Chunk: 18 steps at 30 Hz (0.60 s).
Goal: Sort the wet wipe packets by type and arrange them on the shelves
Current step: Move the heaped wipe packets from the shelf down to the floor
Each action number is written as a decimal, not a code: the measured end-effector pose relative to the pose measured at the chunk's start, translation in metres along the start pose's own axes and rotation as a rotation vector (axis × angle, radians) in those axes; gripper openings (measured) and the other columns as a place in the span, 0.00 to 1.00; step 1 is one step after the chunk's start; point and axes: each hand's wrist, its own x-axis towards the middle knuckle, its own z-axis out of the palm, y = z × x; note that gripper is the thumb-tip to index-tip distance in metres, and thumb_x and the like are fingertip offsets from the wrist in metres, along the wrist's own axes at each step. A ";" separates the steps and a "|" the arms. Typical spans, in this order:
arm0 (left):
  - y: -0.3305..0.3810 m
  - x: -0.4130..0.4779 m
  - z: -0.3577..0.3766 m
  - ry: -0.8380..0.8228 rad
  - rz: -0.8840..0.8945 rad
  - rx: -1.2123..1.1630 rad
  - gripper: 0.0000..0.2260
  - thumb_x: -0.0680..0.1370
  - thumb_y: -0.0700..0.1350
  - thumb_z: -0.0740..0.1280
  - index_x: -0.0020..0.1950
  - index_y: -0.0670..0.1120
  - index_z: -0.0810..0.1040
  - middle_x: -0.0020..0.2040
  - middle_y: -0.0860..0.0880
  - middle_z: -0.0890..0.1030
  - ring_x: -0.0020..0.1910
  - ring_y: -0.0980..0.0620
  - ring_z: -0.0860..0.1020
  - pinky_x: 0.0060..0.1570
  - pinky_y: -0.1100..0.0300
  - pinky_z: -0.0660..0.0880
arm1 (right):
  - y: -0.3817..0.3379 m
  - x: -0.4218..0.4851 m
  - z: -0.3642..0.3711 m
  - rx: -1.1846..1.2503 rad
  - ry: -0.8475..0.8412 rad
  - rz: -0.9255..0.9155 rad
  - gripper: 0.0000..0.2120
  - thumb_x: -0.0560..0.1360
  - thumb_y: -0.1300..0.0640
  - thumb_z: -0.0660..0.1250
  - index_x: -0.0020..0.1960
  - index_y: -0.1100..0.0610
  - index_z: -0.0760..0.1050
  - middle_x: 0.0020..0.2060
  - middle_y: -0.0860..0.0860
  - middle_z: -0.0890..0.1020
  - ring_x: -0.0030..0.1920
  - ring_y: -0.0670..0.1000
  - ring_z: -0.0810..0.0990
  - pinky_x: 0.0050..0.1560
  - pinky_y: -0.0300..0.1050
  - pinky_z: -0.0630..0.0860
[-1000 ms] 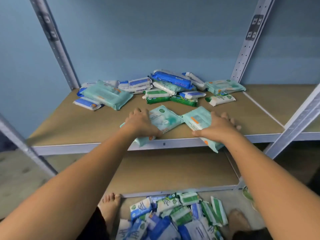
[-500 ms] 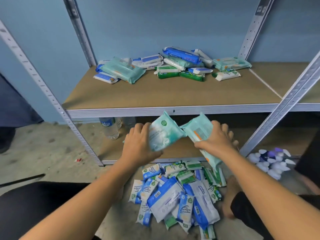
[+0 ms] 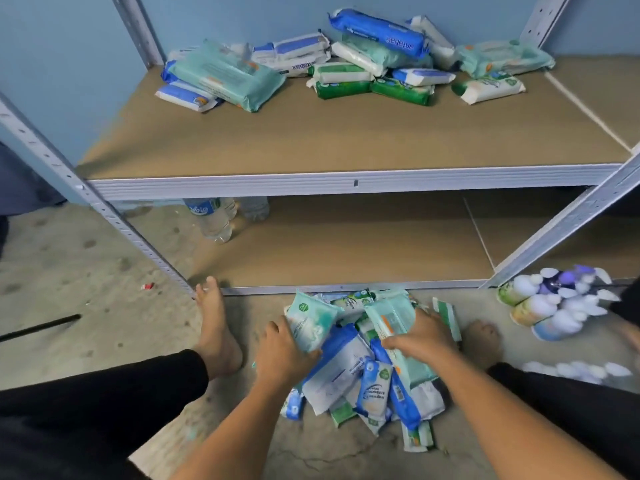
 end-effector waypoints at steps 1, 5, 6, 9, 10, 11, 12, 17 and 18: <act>-0.005 0.002 0.007 0.011 0.001 0.008 0.44 0.66 0.68 0.73 0.72 0.47 0.61 0.60 0.46 0.69 0.61 0.43 0.72 0.57 0.50 0.75 | 0.003 0.004 0.006 -0.011 -0.012 0.026 0.57 0.49 0.29 0.74 0.74 0.51 0.65 0.71 0.55 0.70 0.64 0.59 0.76 0.60 0.54 0.78; -0.019 0.020 0.031 -0.080 -0.014 0.037 0.45 0.74 0.69 0.64 0.81 0.48 0.49 0.76 0.37 0.60 0.73 0.37 0.65 0.68 0.48 0.68 | 0.015 0.025 0.032 -0.060 -0.062 0.056 0.61 0.56 0.27 0.73 0.80 0.52 0.56 0.74 0.56 0.67 0.68 0.59 0.74 0.63 0.55 0.76; -0.022 0.025 0.037 -0.136 0.011 0.094 0.41 0.77 0.69 0.59 0.82 0.50 0.47 0.79 0.38 0.54 0.77 0.36 0.59 0.72 0.46 0.64 | 0.019 0.031 0.040 -0.071 -0.090 0.048 0.59 0.59 0.28 0.73 0.81 0.53 0.53 0.76 0.56 0.65 0.71 0.59 0.72 0.66 0.54 0.75; -0.028 0.033 0.050 -0.268 0.097 0.200 0.30 0.80 0.65 0.52 0.79 0.55 0.53 0.81 0.46 0.53 0.78 0.37 0.53 0.75 0.44 0.60 | 0.028 0.040 0.060 -0.132 -0.189 0.042 0.53 0.69 0.34 0.70 0.82 0.52 0.46 0.79 0.56 0.59 0.75 0.60 0.66 0.71 0.54 0.69; -0.029 0.033 0.052 -0.275 0.091 0.183 0.28 0.81 0.61 0.56 0.79 0.54 0.54 0.80 0.47 0.55 0.77 0.37 0.56 0.73 0.44 0.62 | 0.030 0.041 0.064 -0.155 -0.198 0.046 0.51 0.71 0.35 0.68 0.82 0.52 0.43 0.80 0.56 0.56 0.76 0.61 0.63 0.72 0.55 0.67; -0.029 0.034 0.054 -0.260 0.093 0.171 0.27 0.81 0.58 0.59 0.78 0.54 0.56 0.78 0.47 0.57 0.76 0.39 0.58 0.72 0.45 0.65 | 0.031 0.041 0.068 -0.181 -0.196 0.047 0.50 0.74 0.35 0.66 0.82 0.52 0.41 0.80 0.57 0.53 0.77 0.62 0.61 0.74 0.56 0.66; -0.030 0.036 0.056 -0.235 0.100 0.169 0.26 0.81 0.57 0.61 0.76 0.54 0.57 0.77 0.47 0.59 0.74 0.40 0.61 0.69 0.45 0.68 | 0.032 0.042 0.071 -0.200 -0.186 0.037 0.49 0.75 0.36 0.65 0.82 0.53 0.40 0.81 0.57 0.51 0.77 0.63 0.60 0.74 0.56 0.65; -0.024 0.041 0.051 -0.236 0.087 0.204 0.28 0.78 0.58 0.65 0.75 0.54 0.60 0.74 0.48 0.64 0.70 0.40 0.65 0.64 0.45 0.72 | 0.034 0.045 0.071 -0.191 -0.198 0.010 0.50 0.75 0.36 0.65 0.82 0.53 0.39 0.81 0.56 0.49 0.78 0.62 0.59 0.75 0.57 0.64; -0.024 0.041 0.050 -0.244 0.082 0.203 0.29 0.78 0.58 0.65 0.75 0.54 0.60 0.74 0.48 0.64 0.70 0.40 0.65 0.65 0.45 0.72 | 0.035 0.044 0.070 -0.190 -0.203 0.009 0.50 0.75 0.36 0.65 0.82 0.53 0.39 0.81 0.56 0.49 0.78 0.62 0.59 0.75 0.56 0.64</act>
